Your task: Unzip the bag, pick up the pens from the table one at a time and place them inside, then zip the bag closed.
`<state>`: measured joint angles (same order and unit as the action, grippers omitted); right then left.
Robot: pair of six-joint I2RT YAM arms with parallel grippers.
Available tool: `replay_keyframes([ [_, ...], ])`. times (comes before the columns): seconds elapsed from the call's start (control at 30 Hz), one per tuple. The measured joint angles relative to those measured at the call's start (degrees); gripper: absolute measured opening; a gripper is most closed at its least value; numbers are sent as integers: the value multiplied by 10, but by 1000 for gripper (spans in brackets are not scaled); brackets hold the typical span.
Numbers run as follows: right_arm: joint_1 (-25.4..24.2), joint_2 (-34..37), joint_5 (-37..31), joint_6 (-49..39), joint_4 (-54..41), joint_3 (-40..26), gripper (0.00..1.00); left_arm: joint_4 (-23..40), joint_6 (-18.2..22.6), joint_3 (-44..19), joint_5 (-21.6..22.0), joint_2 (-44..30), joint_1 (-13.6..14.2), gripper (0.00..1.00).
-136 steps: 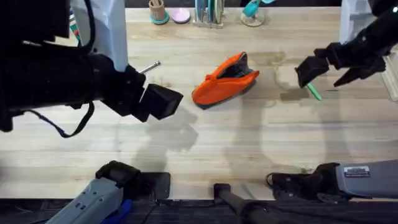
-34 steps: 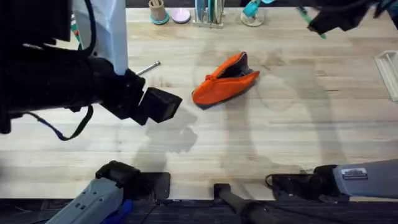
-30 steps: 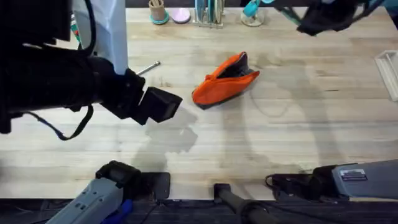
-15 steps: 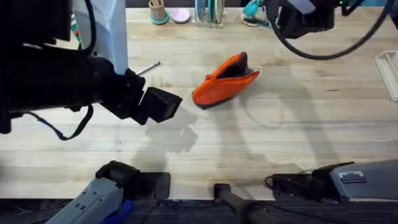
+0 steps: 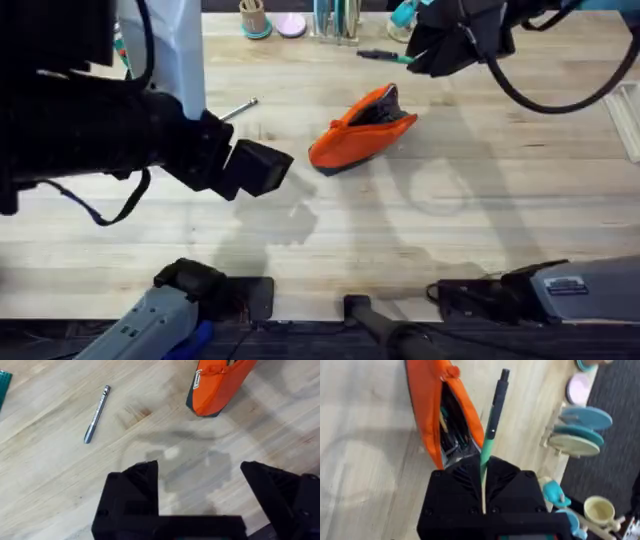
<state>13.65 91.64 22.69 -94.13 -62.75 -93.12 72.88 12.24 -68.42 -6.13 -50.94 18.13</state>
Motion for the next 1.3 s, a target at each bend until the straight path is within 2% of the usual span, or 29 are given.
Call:
replay_keyframes([
  [0.43, 1, 20, 22, -92, -54, 0, 31, 0, -5, 0, 0, 0, 0, 994],
  [0.63, 1, 56, 36, -124, -56, 0, 31, 3, -5, 0, 0, 0, 0, 995],
  [1.1, 6, 138, 37, -144, -32, 0, 31, 5, -5, 0, 0, 0, 0, 995],
  [1.3, 17, 175, 6, -146, -7, 0, 31, 5, -5, 0, 0, 0, 0, 994],
])
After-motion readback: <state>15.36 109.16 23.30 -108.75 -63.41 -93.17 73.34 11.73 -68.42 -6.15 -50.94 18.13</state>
